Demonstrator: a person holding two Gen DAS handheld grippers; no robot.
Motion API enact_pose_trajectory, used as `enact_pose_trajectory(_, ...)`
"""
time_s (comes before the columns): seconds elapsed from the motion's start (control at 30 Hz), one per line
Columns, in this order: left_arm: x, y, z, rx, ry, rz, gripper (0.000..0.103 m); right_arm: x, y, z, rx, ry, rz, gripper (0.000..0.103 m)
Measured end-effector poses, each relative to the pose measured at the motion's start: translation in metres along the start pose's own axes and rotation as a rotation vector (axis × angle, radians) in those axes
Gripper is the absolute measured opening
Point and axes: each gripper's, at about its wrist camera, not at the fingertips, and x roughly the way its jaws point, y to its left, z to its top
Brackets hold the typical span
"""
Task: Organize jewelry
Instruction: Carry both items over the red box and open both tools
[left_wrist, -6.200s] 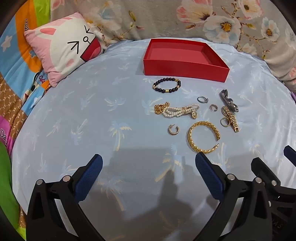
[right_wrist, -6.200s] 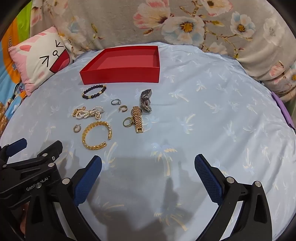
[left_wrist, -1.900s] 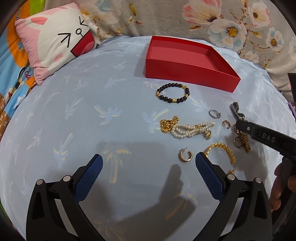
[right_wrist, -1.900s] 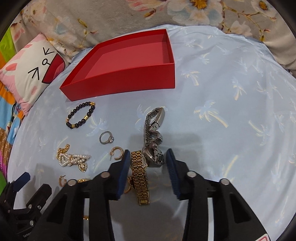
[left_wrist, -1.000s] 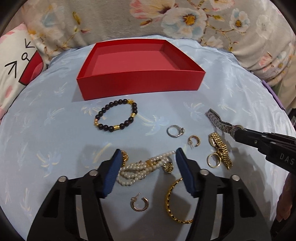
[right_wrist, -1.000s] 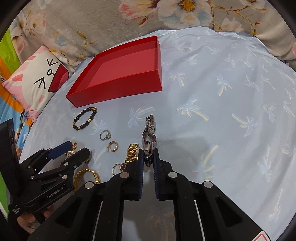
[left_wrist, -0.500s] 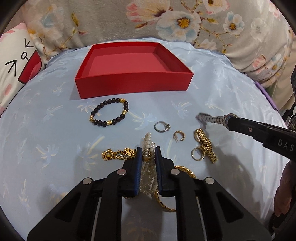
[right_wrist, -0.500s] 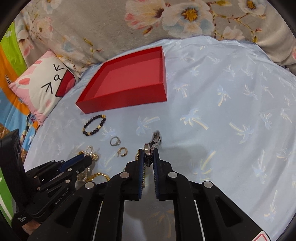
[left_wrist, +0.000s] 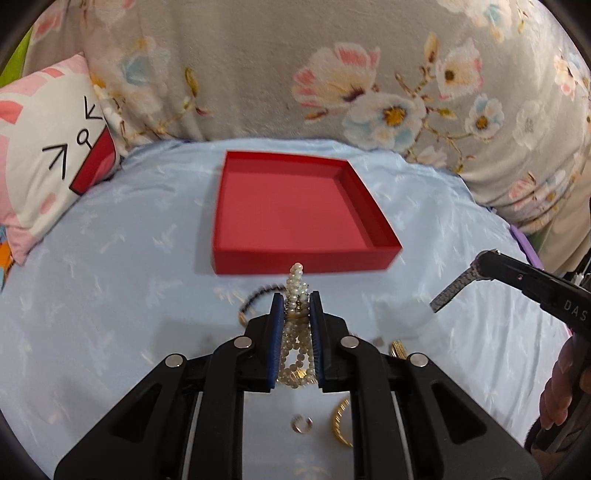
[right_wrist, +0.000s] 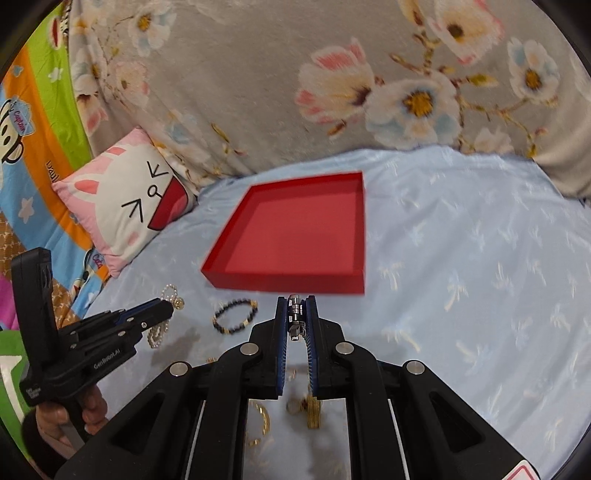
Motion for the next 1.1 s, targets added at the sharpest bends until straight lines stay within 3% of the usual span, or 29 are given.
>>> enact_pose_trajectory(0.17,0.026,0.016,0.042,0.028,-0.015,0.04,0.013,0.031,0.004,0.051,-0.034,-0.013,0.02,0.009)
enact_pose_trajectory(0.43,0.124,0.019,0.113,0.064,0.028,0.052,0.013,0.142,0.0,0.123,-0.037,0.088,0.059,0.009)
enact_pose_trajectory(0.63,0.194,0.025,0.14,0.044,0.094,0.027,0.013,0.216,-0.017,0.141,-0.019,0.163,0.052,0.009)
enact_pose_trajectory(0.9,0.251,0.029,0.152,0.054,0.147,0.058,0.014,0.274,-0.053,0.147,0.01,0.233,-0.053,0.01)
enact_pose_trajectory(0.97,0.259,0.029,0.154,0.049,0.158,0.065,0.015,0.273,-0.057,0.149,0.003,0.208,-0.09,0.014)
enact_pose_trajectory(1.03,0.26,0.032,0.156,0.032,0.151,0.074,0.017,0.268,-0.06,0.15,0.001,0.18,-0.118,0.03)
enact_pose_trajectory(1.1,0.256,0.035,0.158,0.003,0.139,0.086,0.04,0.253,-0.061,0.149,0.004,0.136,-0.124,0.04)
